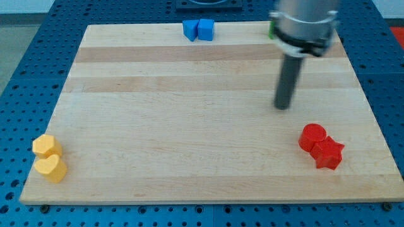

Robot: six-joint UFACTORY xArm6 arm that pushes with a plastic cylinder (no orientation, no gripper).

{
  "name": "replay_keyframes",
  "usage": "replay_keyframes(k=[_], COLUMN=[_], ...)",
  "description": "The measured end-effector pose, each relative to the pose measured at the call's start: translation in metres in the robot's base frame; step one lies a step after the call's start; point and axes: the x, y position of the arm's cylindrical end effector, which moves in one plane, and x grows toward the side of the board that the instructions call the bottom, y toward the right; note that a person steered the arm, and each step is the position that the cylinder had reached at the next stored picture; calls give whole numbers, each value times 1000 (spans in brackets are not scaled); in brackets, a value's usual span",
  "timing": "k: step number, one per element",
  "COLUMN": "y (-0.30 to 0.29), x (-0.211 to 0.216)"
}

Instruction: Move the red star towards the bottom left side

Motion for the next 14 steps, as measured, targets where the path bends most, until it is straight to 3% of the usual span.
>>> replay_keyframes(k=[2,3,6,8,10,13,14], y=[160,173,-26,23,1,-255,-282], x=[60,116,130,136,95,92,90])
